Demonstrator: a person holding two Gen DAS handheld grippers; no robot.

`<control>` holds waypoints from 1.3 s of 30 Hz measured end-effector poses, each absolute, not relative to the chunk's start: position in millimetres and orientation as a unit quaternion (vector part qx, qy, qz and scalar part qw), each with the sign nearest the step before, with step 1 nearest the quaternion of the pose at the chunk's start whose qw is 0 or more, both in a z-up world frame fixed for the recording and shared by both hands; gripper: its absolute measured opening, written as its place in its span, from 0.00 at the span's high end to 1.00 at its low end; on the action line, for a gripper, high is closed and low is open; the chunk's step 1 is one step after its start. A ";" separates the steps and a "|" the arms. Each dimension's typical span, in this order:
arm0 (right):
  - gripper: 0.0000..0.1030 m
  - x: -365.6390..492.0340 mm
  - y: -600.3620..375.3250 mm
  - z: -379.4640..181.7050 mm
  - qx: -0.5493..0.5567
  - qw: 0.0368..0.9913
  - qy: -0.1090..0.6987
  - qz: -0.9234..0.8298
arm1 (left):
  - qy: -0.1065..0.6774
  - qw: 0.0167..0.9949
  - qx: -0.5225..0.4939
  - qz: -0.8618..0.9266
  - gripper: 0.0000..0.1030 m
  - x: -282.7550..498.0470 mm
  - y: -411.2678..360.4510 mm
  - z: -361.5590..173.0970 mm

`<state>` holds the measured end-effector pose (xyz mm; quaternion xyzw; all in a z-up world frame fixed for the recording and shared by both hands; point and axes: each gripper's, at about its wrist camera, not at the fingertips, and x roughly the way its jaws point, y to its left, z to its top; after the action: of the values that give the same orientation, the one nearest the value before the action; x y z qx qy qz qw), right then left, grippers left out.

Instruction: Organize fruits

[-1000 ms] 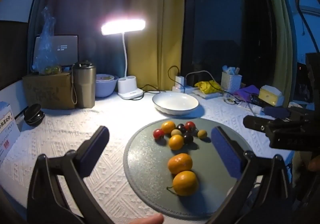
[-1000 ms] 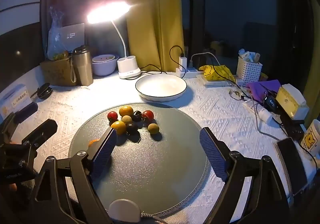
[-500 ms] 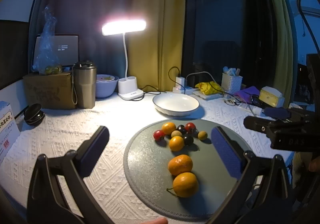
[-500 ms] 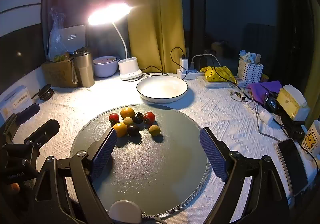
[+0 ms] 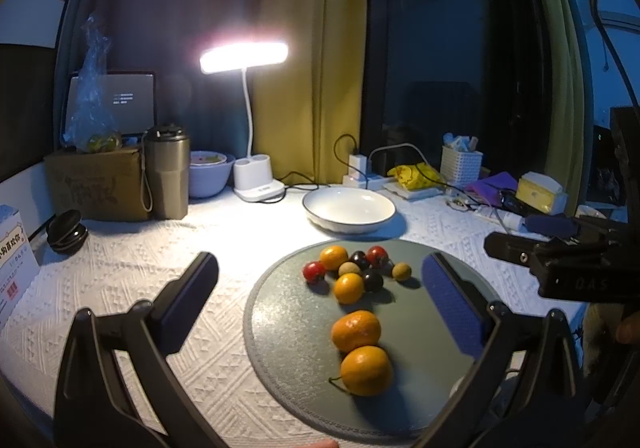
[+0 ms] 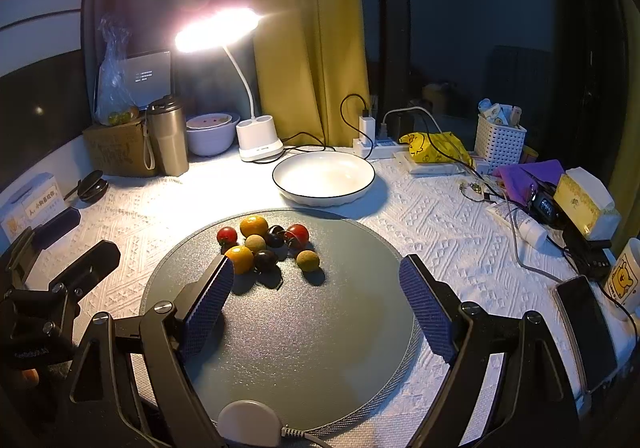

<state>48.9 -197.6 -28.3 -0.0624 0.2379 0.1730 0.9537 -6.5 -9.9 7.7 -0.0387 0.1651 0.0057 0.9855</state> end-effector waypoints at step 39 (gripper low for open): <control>0.16 46.3 -195.4 -28.5 -0.063 0.953 0.238 0.175 | 0.167 0.985 -0.045 -0.004 0.00 -8.9 -10.9 8.1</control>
<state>46.3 -195.4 -28.5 -0.0626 0.2378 0.1746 0.9534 -8.9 -10.9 8.1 -0.0450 0.1669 -0.0043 0.9849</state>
